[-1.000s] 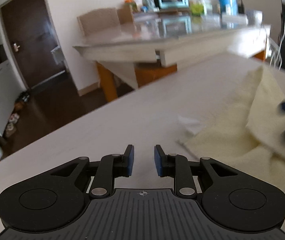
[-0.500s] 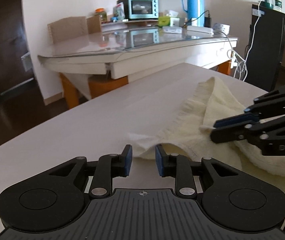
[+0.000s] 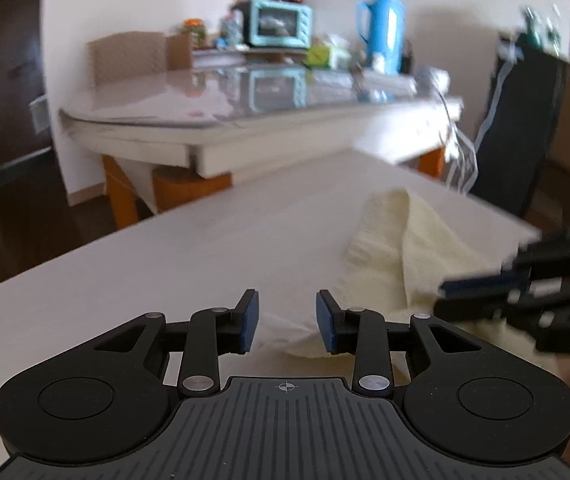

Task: Fold towel
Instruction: 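Grasp the towel edge with the right tool and pull it flat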

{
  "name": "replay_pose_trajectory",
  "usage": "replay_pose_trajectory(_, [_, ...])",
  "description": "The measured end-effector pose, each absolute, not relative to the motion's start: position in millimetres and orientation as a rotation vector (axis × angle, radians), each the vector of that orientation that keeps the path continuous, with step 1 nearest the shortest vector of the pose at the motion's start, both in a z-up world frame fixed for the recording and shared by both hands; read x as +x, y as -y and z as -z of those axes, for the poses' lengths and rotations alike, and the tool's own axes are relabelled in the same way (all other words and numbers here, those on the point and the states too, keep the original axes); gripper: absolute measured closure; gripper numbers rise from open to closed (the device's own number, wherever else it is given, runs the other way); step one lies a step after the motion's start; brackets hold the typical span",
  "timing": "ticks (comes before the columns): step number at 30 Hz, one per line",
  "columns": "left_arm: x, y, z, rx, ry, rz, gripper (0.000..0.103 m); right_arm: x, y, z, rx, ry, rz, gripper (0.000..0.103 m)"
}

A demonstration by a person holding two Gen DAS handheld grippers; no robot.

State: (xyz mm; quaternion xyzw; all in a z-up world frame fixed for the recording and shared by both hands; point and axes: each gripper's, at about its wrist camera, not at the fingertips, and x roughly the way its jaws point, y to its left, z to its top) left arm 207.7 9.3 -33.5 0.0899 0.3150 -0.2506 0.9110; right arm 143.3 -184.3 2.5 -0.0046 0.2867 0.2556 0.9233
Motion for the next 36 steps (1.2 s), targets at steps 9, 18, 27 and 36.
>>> replay_pose_trajectory(9, [192,6,53,0.375,-0.636,0.517,0.065,148,203,-8,0.079,-0.579,-0.497,0.090])
replay_pose_trajectory(18, [211,-20,54,0.464,-0.644,0.423,0.064,152,218,-14,0.125,-0.528,-0.435,0.092])
replay_pose_trajectory(27, [242,-62,55,0.502,-0.654,0.292,0.064,148,260,6,0.292,-0.515,-0.261,0.092])
replay_pose_trajectory(36, [244,-58,52,0.515,-0.641,0.256,0.063,119,285,24,0.376,-0.541,-0.138,0.095])
